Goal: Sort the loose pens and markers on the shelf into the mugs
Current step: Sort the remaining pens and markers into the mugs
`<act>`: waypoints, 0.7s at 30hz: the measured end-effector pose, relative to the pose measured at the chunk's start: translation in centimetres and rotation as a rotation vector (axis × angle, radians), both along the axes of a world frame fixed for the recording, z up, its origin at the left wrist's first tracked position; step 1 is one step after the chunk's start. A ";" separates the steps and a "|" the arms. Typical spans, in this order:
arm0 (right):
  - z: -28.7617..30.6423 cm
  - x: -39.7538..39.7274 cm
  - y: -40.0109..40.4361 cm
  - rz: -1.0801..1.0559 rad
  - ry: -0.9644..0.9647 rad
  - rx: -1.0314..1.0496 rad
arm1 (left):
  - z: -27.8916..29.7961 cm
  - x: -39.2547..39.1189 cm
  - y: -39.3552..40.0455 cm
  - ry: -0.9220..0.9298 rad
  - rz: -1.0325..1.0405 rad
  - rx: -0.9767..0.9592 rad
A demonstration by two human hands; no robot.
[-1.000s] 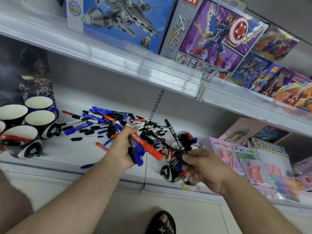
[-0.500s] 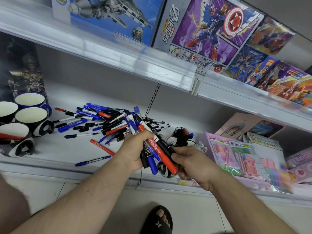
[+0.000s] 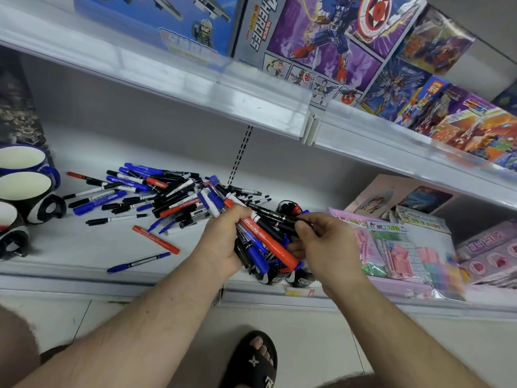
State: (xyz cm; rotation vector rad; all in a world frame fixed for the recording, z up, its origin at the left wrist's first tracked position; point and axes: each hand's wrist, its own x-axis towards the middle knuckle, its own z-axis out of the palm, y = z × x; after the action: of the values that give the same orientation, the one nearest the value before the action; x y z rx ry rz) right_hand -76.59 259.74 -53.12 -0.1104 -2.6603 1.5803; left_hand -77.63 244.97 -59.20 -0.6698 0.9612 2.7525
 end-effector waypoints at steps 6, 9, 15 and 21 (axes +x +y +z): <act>2.7 -2.6 6.2 -0.071 0.046 0.255 | -2.5 -0.7 -2.1 -0.026 0.056 -0.098; 1.5 -3.5 8.0 -0.017 0.006 0.486 | -3.8 -1.3 -2.7 -0.068 0.068 -0.136; -1.7 -6.2 8.3 0.157 -0.001 0.903 | -5.1 -2.0 -2.6 -0.102 0.070 -0.182; -2.8 -8.5 8.5 0.087 0.052 0.917 | -5.4 -2.7 -2.6 -0.113 0.098 -0.209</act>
State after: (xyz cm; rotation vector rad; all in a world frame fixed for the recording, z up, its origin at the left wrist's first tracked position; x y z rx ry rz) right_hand -85.07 268.21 -55.96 0.0828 -3.0587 0.2423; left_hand -80.34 242.35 -64.60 -0.9179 1.2325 2.6848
